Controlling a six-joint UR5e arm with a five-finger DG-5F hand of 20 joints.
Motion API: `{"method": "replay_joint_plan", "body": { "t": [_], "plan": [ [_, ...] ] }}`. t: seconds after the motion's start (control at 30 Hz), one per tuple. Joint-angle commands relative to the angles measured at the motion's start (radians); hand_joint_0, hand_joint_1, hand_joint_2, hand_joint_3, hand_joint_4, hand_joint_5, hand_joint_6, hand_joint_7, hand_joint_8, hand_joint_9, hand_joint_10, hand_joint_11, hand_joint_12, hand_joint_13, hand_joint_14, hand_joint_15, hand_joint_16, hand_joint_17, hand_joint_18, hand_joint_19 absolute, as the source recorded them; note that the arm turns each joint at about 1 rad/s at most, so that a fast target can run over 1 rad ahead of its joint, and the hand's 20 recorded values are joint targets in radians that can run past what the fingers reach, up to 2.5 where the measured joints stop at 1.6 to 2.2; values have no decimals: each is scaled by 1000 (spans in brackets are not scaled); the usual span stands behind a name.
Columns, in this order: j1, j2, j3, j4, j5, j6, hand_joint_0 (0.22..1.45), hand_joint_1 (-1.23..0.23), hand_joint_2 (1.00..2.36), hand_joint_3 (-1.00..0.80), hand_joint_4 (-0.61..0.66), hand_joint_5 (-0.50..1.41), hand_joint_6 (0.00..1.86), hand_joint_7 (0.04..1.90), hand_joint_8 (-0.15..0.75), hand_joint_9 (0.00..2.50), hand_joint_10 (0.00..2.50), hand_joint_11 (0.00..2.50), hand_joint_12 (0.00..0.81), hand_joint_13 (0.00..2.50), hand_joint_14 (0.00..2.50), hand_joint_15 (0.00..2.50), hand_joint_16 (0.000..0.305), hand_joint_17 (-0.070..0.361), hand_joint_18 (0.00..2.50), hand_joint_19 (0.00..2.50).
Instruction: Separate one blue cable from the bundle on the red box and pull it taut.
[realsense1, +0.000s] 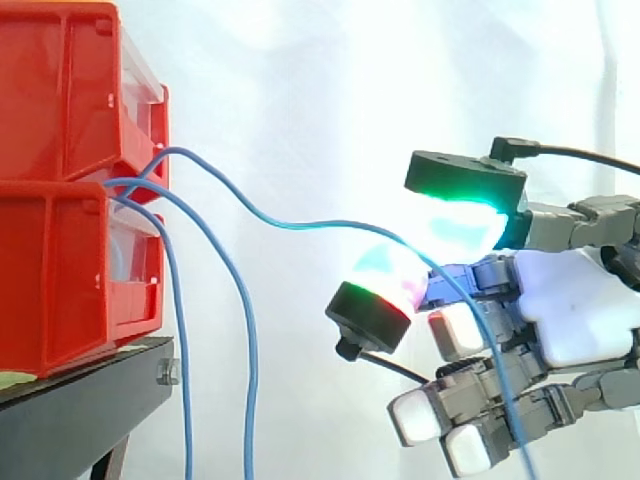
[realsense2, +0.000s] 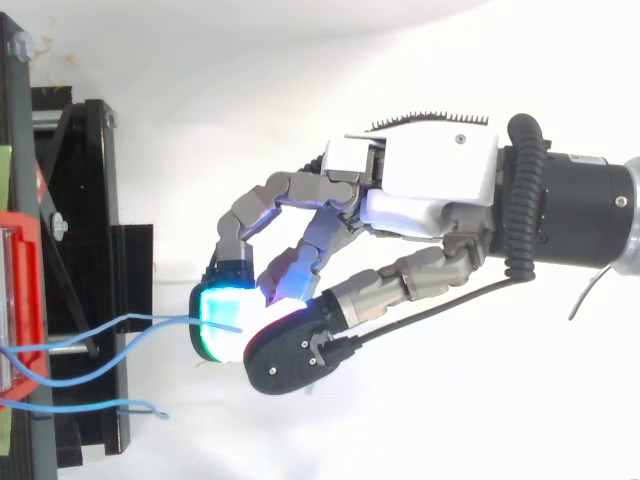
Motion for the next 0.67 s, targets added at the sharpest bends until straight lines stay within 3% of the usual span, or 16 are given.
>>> {"method": "replay_joint_plan", "body": {
  "t": [0.0,0.17,0.27,0.47,0.63],
  "plan": [
    [0,0,-1,0,0,0,618,-829,1016,-210,10,-31,873,893,165,1228,12,383,250,886,17,462,36,80,794,476],
    [0,0,1,0,0,0,618,-822,1014,-221,6,-32,873,889,169,1181,12,379,266,870,17,465,37,84,771,462],
    [0,0,-1,0,0,0,612,-813,1013,-226,4,-34,872,904,150,1024,7,221,296,801,16,427,45,100,650,424],
    [0,0,1,0,0,0,612,-805,1013,-230,9,-37,876,893,192,1012,9,285,305,791,17,421,44,100,673,435],
    [0,0,-1,0,0,0,604,-794,1014,-231,12,-40,876,903,203,773,5,124,310,699,13,352,44,100,598,389]
  ]
}}
